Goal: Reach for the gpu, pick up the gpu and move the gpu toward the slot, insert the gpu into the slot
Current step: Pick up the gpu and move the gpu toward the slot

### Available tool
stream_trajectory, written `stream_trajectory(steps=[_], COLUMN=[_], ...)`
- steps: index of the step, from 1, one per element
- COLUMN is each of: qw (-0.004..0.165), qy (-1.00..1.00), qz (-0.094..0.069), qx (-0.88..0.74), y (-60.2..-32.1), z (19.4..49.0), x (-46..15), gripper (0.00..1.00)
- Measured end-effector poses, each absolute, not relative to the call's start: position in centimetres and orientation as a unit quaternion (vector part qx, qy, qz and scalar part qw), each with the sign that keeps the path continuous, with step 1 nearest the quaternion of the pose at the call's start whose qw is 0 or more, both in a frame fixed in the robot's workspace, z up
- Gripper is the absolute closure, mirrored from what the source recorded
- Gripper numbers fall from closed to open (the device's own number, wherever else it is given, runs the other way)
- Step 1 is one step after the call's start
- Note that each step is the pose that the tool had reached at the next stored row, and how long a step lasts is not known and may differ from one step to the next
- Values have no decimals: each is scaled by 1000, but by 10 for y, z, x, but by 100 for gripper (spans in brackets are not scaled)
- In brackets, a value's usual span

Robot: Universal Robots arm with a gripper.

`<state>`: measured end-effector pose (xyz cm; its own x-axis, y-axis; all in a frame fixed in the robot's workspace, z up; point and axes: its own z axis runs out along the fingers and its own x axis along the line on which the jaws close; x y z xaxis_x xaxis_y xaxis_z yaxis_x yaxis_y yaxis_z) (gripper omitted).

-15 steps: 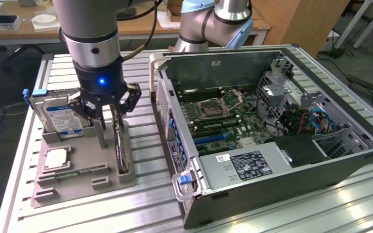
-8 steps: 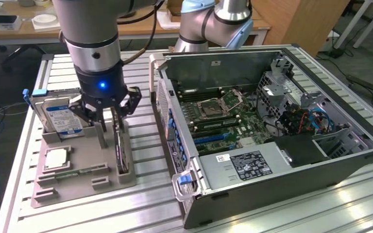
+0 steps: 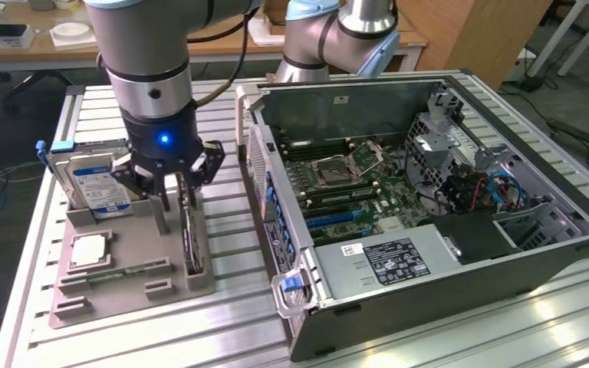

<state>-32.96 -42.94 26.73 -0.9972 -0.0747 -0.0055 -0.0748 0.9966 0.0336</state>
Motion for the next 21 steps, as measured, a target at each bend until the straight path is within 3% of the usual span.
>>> stream_trajectory(steps=[21], qw=[2], qy=[999], qz=[17], qx=[-38], y=[-432], z=[254], x=[-329], gripper=[59])
